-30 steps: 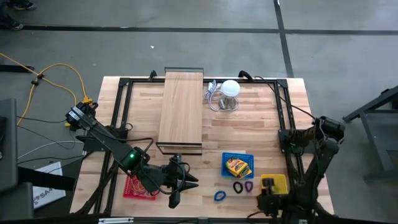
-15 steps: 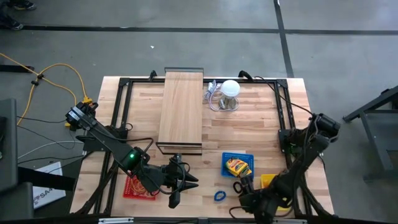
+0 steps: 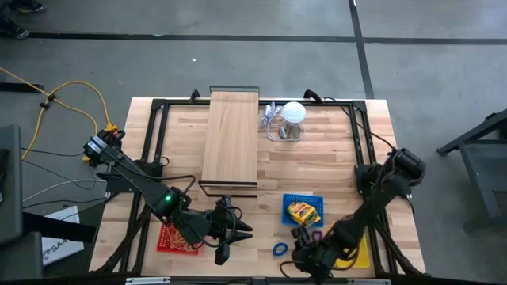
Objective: Pick & Place Office Desk Supplies
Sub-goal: Put the blue spiral keychain into the yellow bin
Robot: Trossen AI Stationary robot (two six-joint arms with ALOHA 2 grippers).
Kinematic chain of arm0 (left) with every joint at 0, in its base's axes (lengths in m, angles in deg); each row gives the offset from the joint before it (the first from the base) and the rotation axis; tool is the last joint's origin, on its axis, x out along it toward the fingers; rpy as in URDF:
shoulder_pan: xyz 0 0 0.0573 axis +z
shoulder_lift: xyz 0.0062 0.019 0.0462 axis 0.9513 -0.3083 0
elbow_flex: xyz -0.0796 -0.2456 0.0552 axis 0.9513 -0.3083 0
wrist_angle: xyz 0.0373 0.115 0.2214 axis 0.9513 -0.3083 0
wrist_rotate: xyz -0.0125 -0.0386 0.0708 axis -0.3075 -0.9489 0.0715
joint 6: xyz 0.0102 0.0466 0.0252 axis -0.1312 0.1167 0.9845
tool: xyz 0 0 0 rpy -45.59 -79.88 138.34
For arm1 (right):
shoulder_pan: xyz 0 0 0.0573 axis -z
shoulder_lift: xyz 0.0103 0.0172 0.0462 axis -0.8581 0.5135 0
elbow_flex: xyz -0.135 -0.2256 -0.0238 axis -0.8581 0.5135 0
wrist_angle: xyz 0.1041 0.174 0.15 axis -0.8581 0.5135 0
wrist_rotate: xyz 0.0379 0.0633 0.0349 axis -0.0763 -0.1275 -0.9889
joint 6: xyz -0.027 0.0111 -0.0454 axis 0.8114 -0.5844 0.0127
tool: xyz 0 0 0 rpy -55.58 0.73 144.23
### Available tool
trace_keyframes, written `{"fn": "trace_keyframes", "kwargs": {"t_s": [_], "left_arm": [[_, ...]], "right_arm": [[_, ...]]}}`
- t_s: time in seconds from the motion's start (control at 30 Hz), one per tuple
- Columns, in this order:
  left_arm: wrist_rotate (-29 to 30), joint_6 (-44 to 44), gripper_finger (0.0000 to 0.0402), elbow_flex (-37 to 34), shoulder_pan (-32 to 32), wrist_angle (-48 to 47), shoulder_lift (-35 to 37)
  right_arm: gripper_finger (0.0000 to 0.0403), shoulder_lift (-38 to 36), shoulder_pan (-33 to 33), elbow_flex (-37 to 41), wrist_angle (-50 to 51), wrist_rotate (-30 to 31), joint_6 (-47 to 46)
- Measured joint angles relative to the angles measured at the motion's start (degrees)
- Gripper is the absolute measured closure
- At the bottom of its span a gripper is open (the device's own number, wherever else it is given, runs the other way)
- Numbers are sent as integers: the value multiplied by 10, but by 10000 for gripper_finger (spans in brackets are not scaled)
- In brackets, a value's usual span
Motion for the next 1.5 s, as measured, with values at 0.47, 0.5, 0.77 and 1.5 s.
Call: {"fn": "trace_keyframes", "kwargs": {"t_s": [0.47, 0.5, 0.77, 1.5], "left_arm": [[0, 0, 325, 0, 0, 0, 0], [0, 0, 325, 0, 0, 0, 0], [0, 0, 325, 0, 0, 0, 0], [0, 0, 325, 0, 0, 2, 0]], "right_arm": [[255, 93, 40, 0, -110, -7, 73], [255, 99, 40, 0, -115, -9, 73], [255, 115, 41, 0, -113, -8, 43], [255, 135, 48, -1, -98, -14, -7]]}}
